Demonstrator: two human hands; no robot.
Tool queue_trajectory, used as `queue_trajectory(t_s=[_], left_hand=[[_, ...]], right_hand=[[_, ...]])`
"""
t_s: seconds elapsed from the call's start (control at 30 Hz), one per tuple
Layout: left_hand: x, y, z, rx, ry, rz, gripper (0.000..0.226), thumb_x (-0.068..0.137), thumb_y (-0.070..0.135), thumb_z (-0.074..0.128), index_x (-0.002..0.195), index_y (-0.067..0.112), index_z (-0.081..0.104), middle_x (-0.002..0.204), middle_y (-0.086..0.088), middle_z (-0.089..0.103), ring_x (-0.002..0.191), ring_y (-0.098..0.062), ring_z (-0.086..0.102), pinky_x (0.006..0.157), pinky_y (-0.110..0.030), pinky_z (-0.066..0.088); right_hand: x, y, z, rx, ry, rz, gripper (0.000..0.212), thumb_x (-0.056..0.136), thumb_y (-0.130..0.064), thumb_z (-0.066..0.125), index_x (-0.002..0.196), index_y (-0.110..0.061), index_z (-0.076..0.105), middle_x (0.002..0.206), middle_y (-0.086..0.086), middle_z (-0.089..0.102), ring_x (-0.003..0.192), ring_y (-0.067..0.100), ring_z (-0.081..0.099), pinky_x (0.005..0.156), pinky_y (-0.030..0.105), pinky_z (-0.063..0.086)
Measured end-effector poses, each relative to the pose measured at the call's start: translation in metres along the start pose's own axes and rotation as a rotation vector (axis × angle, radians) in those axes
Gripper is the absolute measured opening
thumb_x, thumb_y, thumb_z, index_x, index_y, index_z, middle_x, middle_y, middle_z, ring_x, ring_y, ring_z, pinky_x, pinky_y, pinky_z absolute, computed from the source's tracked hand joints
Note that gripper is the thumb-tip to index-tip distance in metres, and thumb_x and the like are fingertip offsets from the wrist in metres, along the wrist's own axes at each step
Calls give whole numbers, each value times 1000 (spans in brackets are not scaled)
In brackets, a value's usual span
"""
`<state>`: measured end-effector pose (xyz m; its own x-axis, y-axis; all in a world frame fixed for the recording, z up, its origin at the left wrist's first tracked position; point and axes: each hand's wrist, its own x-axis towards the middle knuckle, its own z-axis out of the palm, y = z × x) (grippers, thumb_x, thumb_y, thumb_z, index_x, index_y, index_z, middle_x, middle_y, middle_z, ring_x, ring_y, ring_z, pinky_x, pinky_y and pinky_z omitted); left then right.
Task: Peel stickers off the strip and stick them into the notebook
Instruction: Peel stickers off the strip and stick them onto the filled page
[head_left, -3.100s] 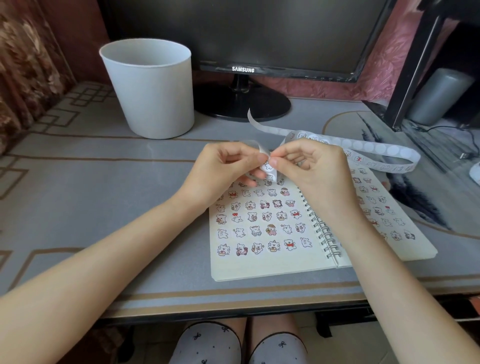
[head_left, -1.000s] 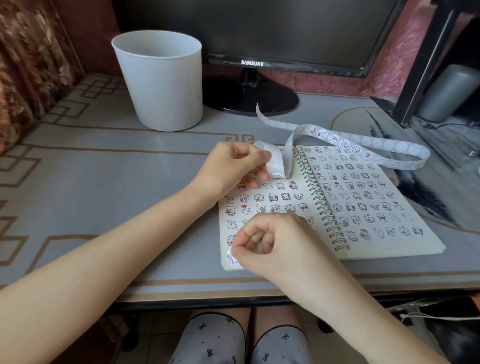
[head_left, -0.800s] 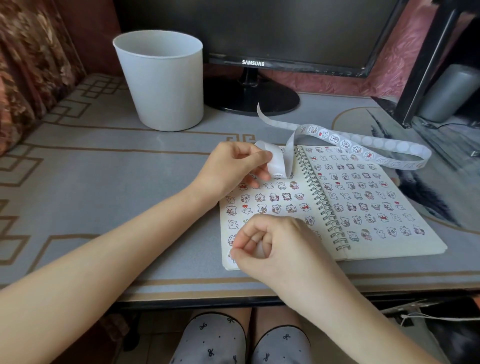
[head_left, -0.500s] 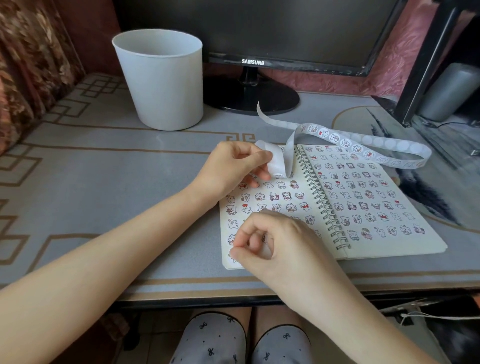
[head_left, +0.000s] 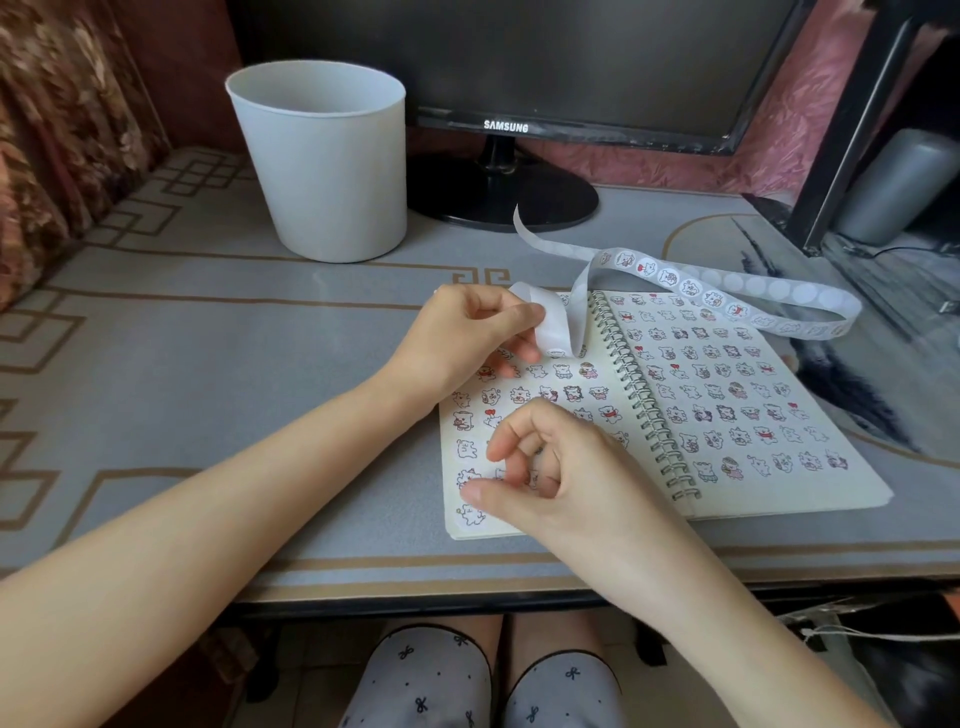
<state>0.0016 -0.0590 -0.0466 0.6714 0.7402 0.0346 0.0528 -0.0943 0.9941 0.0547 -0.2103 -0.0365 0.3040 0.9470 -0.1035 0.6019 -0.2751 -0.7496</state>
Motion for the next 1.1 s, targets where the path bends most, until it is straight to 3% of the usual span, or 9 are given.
queue_trajectory(t_s=[0.1,0.3,0.47,0.53,0.6,0.73,0.83,0.97,1.1], left_hand=[[0,0,0,0,1,-6,22,92,15,60,73,4,63,69,-9,66,70,-24,64,49,-18,47],[-1,1,0,-1,0,-7,24,91,15,61,68,8,61,65,-4,65,68,-22,64,49,-18,47],[-1,1,0,-7,4,-5,22,92,14,60,72,5,62,66,-6,65,66,-20,64,48,-18,47],[-1,1,0,-15,5,-3,21,92,14,60,73,4,62,66,-6,65,65,-18,64,47,-18,47],[0,1,0,-31,7,2,21,92,13,60,73,4,62,64,-3,64,62,-15,64,47,-19,47],[-1,3,-1,-36,12,15,19,92,14,58,81,0,64,69,-8,67,58,-10,62,46,-19,46],[-2,4,-1,-46,21,21,21,93,15,57,87,-4,65,74,-9,67,59,-9,63,44,-18,44],[-2,6,-3,-67,49,31,22,94,16,57,87,-3,65,77,-6,69,59,-8,64,42,-18,42],[-2,7,-3,-77,54,51,24,95,17,56,80,1,64,73,-4,69,58,-9,63,42,-18,42]], right_hand=[[-1,-3,4,-122,17,-19,22,78,-43,69,83,-33,50,72,-12,54,62,-7,47,55,16,30],[2,0,2,-130,6,-41,12,85,-33,64,87,-32,52,71,-11,53,62,-2,47,62,18,38],[4,6,0,-13,-9,-57,7,85,-28,62,86,-30,55,67,-17,54,58,0,47,61,19,36],[9,6,-5,114,-14,-59,6,84,-27,65,84,-27,59,71,-16,59,58,3,50,63,27,43],[16,7,-14,182,61,-92,6,83,-25,67,82,-24,62,77,-9,64,66,17,57,67,36,49],[38,14,-35,108,326,-157,10,80,-32,69,85,-27,62,83,-17,64,73,1,58,65,16,40],[51,19,-44,40,460,-186,16,79,-31,71,88,-29,59,91,-16,64,85,6,59,68,19,38],[60,22,-43,73,459,-210,19,77,-24,75,88,-26,60,83,-12,66,80,5,59,67,14,39],[63,23,-38,78,485,-221,16,78,-17,74,85,-25,63,75,-13,65,73,2,58,68,18,42]])
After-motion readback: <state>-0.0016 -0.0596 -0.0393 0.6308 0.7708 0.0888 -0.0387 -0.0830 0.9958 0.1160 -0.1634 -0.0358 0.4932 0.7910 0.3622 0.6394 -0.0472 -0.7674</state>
